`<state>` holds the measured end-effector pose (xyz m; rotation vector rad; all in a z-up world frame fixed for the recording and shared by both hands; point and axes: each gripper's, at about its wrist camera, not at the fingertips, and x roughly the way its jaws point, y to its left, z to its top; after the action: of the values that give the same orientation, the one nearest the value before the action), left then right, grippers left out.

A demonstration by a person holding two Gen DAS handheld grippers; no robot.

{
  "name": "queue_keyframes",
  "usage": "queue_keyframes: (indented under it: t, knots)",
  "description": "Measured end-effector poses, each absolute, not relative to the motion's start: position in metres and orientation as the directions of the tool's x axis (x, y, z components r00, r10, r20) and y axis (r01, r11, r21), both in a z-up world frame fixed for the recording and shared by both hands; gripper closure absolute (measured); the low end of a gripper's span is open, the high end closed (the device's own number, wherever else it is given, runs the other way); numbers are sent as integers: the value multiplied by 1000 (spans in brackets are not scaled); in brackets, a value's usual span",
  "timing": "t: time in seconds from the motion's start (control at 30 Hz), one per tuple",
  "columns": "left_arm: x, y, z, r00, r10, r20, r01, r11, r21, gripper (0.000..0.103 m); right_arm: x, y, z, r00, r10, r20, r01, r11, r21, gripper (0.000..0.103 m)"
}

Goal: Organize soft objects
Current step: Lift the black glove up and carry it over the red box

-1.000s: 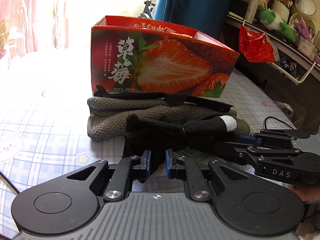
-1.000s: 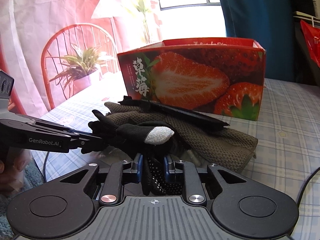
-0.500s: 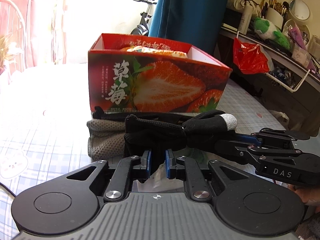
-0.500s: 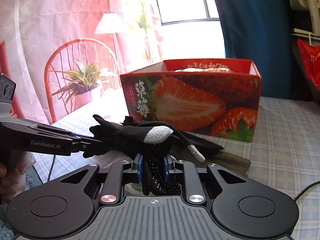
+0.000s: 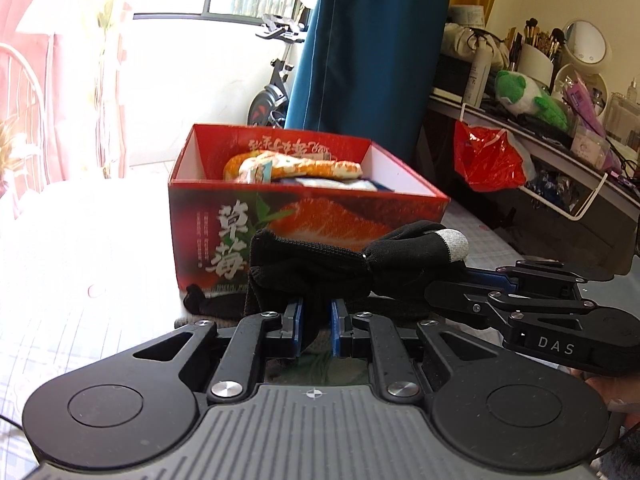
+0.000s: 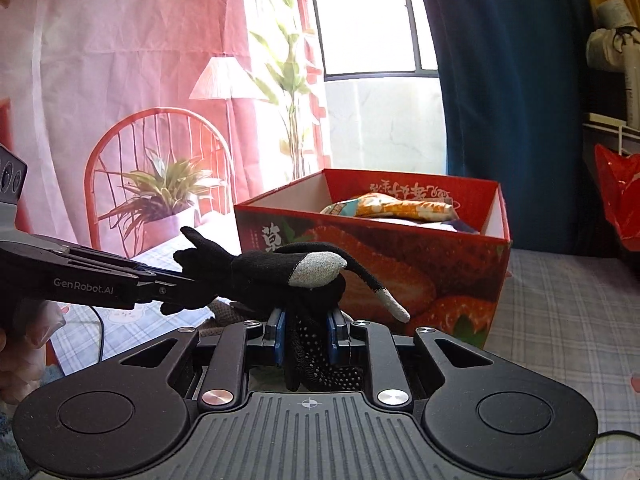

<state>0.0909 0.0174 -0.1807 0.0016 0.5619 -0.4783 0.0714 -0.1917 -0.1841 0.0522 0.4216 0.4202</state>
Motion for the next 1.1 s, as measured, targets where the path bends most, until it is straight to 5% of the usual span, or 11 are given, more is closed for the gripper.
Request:
queue_keyframes:
  t: [1.1]
  knots:
    - [187, -3, -143, 732, -453, -508, 428, 887, -175, 88, 181, -208, -130, 842, 368, -395, -371, 926, 73, 85]
